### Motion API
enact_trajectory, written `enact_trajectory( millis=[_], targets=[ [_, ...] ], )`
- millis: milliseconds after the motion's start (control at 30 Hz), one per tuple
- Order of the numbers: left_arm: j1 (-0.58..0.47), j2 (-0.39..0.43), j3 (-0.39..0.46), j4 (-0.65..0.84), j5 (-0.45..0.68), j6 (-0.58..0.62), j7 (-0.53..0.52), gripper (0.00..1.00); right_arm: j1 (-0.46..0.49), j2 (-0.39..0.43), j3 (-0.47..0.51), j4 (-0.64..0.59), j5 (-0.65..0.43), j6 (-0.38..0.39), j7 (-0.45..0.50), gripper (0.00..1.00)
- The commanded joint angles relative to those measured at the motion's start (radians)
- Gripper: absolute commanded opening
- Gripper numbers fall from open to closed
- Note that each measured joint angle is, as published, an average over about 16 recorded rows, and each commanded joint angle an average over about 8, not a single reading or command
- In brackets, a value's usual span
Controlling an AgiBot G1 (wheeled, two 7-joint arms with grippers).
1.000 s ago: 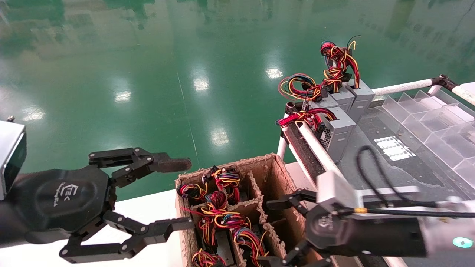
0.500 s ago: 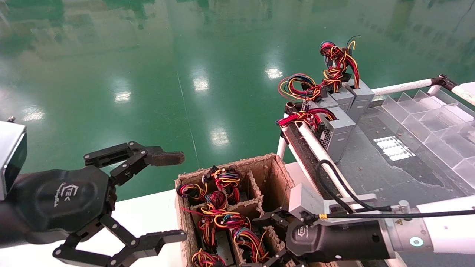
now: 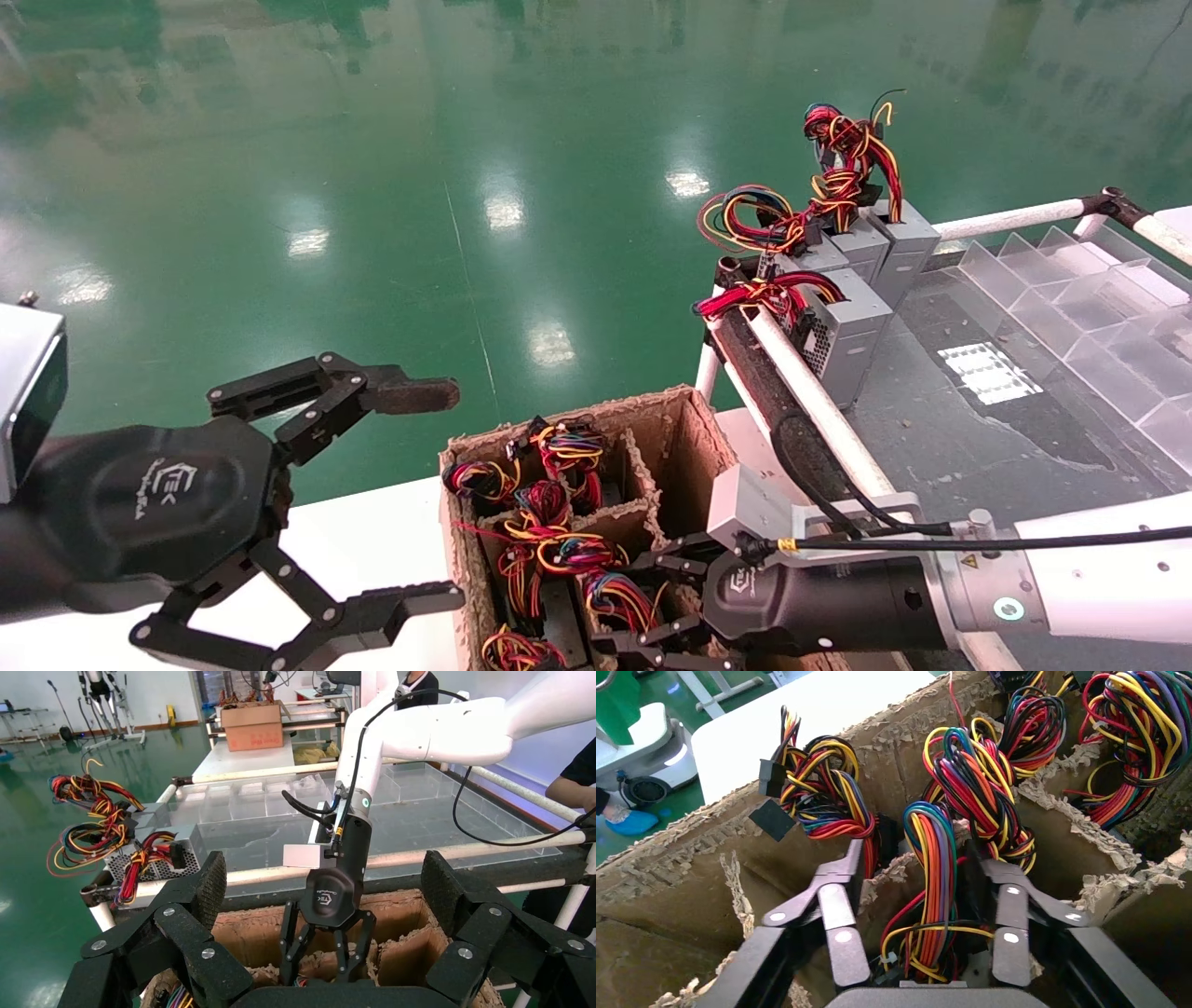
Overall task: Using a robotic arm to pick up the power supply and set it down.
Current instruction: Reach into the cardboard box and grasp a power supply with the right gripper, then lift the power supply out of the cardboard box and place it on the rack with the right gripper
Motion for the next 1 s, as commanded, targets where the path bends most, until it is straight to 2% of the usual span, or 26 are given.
enact_trajectory(
  millis=[33,767,1000],
  targets=[
    [0.0,0.0,0.0,0.0,0.0,0.0,0.0,1.0,0.0,-0.004,0.0,-0.007,0.0,0.0,-0.009,0.0],
    [0.0,0.0,0.001,0.0,-0.001,0.0,0.0,1.0,-0.032,0.014,0.019,-0.038,0.036,-0.008,-0.054,0.0],
    [0.0,0.0,0.001,0.0,-0.001,0.0,0.001,1.0,-0.035,0.047,0.049,-0.01,0.083,-0.022,-0.053,0.0]
  ],
)
